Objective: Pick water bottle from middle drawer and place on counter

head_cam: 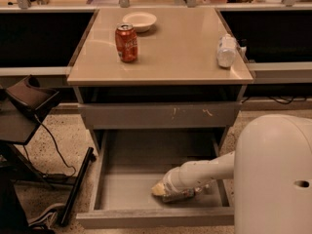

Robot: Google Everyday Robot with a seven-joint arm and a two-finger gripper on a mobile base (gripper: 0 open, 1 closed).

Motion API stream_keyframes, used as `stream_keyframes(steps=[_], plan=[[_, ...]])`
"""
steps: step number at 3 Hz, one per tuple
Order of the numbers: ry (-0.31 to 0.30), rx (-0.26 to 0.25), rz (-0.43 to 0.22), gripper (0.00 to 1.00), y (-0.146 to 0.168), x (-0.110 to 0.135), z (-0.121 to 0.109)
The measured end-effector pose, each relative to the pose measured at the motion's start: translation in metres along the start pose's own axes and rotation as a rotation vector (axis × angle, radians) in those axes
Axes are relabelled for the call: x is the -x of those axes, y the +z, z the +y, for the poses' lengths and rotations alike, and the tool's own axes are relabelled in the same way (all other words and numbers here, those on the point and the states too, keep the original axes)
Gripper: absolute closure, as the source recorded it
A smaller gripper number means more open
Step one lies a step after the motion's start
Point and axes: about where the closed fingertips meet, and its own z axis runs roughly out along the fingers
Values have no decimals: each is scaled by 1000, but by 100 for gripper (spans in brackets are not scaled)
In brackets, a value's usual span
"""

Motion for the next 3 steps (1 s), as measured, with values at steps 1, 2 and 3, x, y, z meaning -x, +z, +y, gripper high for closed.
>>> stream_keyframes(steps=[1,2,3], plan=[[0,0,-1,89,0,0,0],[0,0,-1,85,0,0,0],[0,0,-1,62,0,0,0]])
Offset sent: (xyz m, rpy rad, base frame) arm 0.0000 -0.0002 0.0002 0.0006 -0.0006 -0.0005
